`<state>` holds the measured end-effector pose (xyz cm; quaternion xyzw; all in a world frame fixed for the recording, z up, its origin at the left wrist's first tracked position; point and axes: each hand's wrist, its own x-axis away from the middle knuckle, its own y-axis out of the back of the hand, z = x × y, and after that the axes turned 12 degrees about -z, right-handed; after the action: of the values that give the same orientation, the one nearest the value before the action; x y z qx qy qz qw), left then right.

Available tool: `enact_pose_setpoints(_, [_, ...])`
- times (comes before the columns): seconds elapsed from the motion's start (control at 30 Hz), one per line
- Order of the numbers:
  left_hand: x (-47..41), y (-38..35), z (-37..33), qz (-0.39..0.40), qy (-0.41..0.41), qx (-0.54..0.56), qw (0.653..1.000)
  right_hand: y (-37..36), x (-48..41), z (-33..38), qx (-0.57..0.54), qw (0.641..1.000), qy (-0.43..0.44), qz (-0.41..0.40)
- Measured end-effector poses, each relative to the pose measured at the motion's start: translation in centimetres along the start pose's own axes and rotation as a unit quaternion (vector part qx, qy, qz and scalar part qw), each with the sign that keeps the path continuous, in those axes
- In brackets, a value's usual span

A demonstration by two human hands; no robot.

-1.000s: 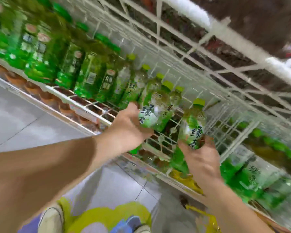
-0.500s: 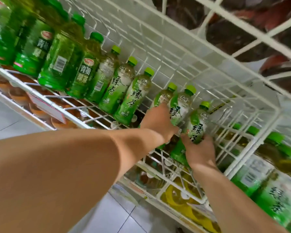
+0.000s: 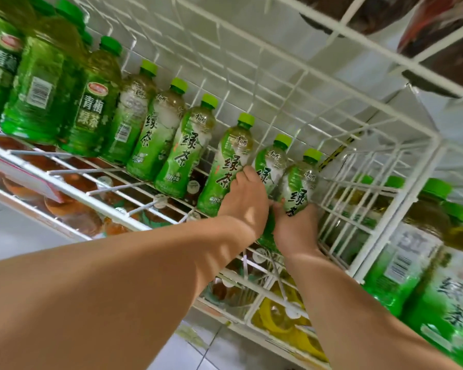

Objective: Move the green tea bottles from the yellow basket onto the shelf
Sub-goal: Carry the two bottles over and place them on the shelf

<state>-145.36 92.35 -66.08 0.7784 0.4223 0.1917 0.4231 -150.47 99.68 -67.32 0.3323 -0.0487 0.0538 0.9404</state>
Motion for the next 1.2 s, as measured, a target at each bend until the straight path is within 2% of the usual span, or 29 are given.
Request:
enact_pose_setpoints(0.2, [0.3, 0.7, 0.8, 0.106, -0.016, 0.023, 0.994, 0.2, -0.2, 0.3, 0.027, 1.000, 0.007, 0.013])
enact_pose_setpoints(0.43, [-0.6, 1.9, 1.9, 0.040, -0.076, -0.042, 0.995, 0.6, 0.0, 0.2, 0.066, 0.997, 0.051, -0.002])
enact_pose_setpoints(0.63, [-0.9, 2.2, 2.3, 0.027, -0.070, -0.044, 0.996, 0.6, 0.5, 0.5, 0.100, 0.990, 0.094, 0.014])
enact_pose_setpoints(0.77, [-0.8, 2.2, 2.5, -0.001, -0.121, -0.084, 0.989, 0.5, 0.6, 0.8, 0.103, 0.990, 0.099, 0.015])
enact_pose_setpoints(1.0, [-0.5, 2.2, 3.2, 0.045, -0.109, -0.072, 0.990, 0.7, 0.9, 0.9, 0.120, 0.988, 0.084, 0.040])
enact_pose_setpoints(1.13, [0.1, 3.3, 3.7, 0.057, -0.105, -0.047, 0.992, 1.2, 1.8, 1.3, 0.189, 0.976, 0.102, 0.045])
enact_pose_setpoints(1.2, [0.5, 4.7, 3.7, 0.065, -0.135, -0.074, 0.986, 1.9, 2.7, 1.8, 0.241, 0.959, 0.138, 0.049])
